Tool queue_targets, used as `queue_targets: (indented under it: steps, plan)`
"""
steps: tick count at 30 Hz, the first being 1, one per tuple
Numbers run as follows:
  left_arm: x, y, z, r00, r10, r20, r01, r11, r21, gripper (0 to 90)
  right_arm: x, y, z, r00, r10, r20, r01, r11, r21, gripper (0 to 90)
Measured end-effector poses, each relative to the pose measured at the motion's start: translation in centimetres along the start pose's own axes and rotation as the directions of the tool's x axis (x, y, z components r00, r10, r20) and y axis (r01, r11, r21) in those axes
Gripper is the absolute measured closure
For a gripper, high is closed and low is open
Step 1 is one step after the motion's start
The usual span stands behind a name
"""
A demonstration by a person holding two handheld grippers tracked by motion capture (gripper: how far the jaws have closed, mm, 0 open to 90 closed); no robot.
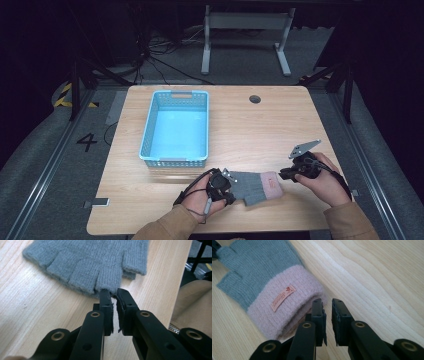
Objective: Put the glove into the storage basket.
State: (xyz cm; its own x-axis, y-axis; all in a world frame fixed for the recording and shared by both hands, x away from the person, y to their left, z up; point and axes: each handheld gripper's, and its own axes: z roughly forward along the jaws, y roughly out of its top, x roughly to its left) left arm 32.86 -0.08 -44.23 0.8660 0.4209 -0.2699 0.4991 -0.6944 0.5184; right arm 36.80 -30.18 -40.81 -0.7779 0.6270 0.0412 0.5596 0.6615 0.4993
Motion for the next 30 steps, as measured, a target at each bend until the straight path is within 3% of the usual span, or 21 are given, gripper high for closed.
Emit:
queue_targets:
  steps: [3, 7, 17, 19, 28, 30]
  plan:
    - [0.3, 0.0, -0.1, 0.9997, 0.008, -0.024, -0.008, 1.0, 0.002, 85.3, 0.0, 0.0, -0.6, 0.9999, 0.006, 0.008, -0.006, 1.0, -0.015, 81.0]
    - [0.4, 0.0, -0.2, 0.9997, 0.001, -0.024, -0.001, 1.0, -0.006, 84.6, 0.1, 0.0, -0.9, 1.0, 0.002, 0.01, -0.002, 1.0, -0.021, 80.9]
    - [-0.3, -0.1, -1.3, 0.9989, 0.003, -0.047, -0.005, 0.9992, -0.038, 65.1, -0.2, -0.3, -1.4, 0.9997, 0.017, 0.017, -0.016, 0.999, -0.035, 73.5]
    - [-0.5, 0.0, -1.5, 0.9978, 0.017, -0.065, -0.021, 0.9983, -0.054, 56.2, -0.3, -0.4, -1.6, 0.9992, 0.033, 0.022, -0.032, 0.998, -0.057, 67.9]
    - [-1.0, 0.5, -2.0, 0.9964, 0.03, -0.079, -0.037, 0.9954, -0.089, 49.4, -0.6, -0.7, -2.0, 0.9967, 0.075, 0.029, -0.072, 0.994, -0.088, 61.2]
    - [-1.0, 0.9, -2.0, 0.996, 0.038, -0.081, -0.047, 0.9918, -0.119, 44.8, -0.7, -0.9, -2.2, 0.996, 0.083, 0.033, -0.08, 0.992, -0.094, 60.1]
